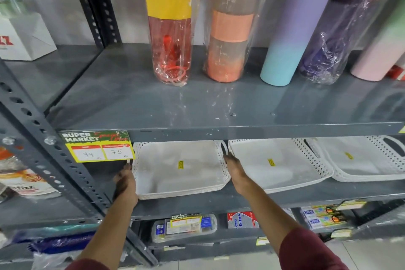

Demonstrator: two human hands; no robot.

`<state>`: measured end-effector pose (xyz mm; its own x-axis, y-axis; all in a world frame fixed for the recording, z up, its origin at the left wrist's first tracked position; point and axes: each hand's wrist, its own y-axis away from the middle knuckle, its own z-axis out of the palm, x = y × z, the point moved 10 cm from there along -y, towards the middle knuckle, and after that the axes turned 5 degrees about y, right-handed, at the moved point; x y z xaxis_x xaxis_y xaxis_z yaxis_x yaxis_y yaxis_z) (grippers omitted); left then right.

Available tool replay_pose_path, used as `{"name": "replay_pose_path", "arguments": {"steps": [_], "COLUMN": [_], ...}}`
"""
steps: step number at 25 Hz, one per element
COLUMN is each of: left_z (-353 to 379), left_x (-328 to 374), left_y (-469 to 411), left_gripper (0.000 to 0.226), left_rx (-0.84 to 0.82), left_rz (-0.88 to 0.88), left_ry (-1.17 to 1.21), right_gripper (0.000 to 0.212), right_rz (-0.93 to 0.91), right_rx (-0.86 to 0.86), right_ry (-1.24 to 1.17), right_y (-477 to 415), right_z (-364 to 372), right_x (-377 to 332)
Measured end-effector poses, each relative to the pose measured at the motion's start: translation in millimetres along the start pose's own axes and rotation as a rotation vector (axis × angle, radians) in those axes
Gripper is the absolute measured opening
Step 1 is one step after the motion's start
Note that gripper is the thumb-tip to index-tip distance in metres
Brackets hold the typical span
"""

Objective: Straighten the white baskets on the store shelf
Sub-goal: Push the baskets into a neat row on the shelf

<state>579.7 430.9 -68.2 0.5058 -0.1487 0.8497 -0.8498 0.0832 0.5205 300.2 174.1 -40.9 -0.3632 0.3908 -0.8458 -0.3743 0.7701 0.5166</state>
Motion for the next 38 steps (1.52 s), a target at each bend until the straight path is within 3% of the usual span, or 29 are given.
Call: {"name": "replay_pose_path", "arguments": {"steps": [2, 5, 7, 12, 16, 18, 21, 24, 29, 34, 38], "left_z": [2, 27, 64, 189, 266, 287, 305, 299, 290, 303, 311], "left_x": [23, 52, 56, 21, -24, -38, -50, -50, -46, -38, -38], "left_y": [12, 41, 65, 144, 181, 186, 189, 197, 226, 198, 182], "left_gripper": [0.037, 0.039, 0.043, 0.046, 0.083, 0.093, 0.083, 0.055, 0.044, 0.035, 0.04], "left_rx": [0.047, 0.055, -0.006, -0.338, -0.427, -0.413, -0.347, -0.212, -0.125, -0.068, 0.004], "left_rz": [0.224, 0.604, 0.691, 0.669, 0.552, 0.53, 0.538, 0.647, 0.843, 0.708, 0.64], "left_ry": [-0.081, -0.224, -0.307, -0.514, -0.779, -0.841, -0.89, -0.922, -0.91, -0.76, -0.755], "right_gripper": [0.051, 0.043, 0.037, 0.019, 0.031, 0.054, 0.082, 0.065, 0.045, 0.039, 0.039], "right_rz": [-0.037, -0.263, -0.391, -0.495, -0.504, -0.404, -0.214, -0.218, -0.381, -0.328, -0.293], "right_rx": [0.016, 0.105, 0.194, 0.395, 0.602, 0.592, 0.35, 0.258, 0.381, 0.405, 0.435], "right_ry": [0.132, 0.167, 0.136, 0.266, 0.58, 0.829, 0.977, 1.042, 1.01, 0.893, 0.821], "right_y": [1, 10, 14, 12, -12, -36, -82, -99, -92, -115, -127], "right_z": [-10, -39, -72, -203, -324, -364, -389, -380, -379, -380, -383], "right_x": [-4, -37, -57, -73, -60, -46, -19, -14, -13, -19, -20]}}
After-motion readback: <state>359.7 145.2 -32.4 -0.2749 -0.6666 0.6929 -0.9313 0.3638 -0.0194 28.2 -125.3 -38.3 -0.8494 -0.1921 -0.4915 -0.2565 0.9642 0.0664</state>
